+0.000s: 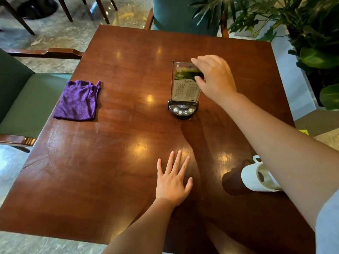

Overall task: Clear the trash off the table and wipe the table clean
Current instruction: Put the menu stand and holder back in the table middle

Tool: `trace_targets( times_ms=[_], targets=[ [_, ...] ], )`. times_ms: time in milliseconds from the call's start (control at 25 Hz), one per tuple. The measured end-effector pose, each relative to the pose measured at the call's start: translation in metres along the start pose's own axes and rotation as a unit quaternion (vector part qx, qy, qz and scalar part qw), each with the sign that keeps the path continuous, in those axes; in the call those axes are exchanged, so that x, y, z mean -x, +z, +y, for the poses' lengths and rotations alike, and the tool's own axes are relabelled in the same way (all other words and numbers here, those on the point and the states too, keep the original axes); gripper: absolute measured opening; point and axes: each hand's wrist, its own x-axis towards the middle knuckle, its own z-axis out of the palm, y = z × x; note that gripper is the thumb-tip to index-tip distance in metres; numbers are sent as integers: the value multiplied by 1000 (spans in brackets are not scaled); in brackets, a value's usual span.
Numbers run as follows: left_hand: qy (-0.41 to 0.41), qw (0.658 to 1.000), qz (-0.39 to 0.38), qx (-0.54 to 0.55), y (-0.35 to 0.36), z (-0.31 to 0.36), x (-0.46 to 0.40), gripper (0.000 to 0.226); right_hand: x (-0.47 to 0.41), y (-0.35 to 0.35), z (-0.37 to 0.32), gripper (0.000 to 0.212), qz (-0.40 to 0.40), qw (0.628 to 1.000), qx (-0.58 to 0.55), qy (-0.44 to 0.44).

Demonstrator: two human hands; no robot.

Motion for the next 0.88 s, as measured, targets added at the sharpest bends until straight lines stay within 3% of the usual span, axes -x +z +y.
trace_targets(
  times_ms=[120, 280, 360, 480, 640, 760, 880],
  targets=[
    [4, 1000, 1, -6, 0, -3, 0, 67, 25, -10, 3, 63, -23, 998, 38, 40],
    [-38, 999, 5, -10, -2, -14, -11, 67, 85, -24, -9, 56, -64, 996, 1, 64],
    [36, 999, -29, -5, -3, 21, -1, 67, 173, -55, 11, 55, -113, 982, 83, 128],
    [5, 999, -22, -23, 0, 7, -1, 67, 225, -46, 6, 62, -171, 964, 121, 162],
    [-5, 999, -30, -28, -2, -4, -1, 65, 262, -56, 3, 72, -133, 946, 190, 228],
    [-4, 1000, -24, -19, -1, -1, -1, 64, 271, -65, 10, 68, -81, 937, 145, 307],
    [-4, 1000, -21, -18, 0, -2, -1, 64, 268, -66, 22, 61, -84, 943, 89, 310]
  ],
)
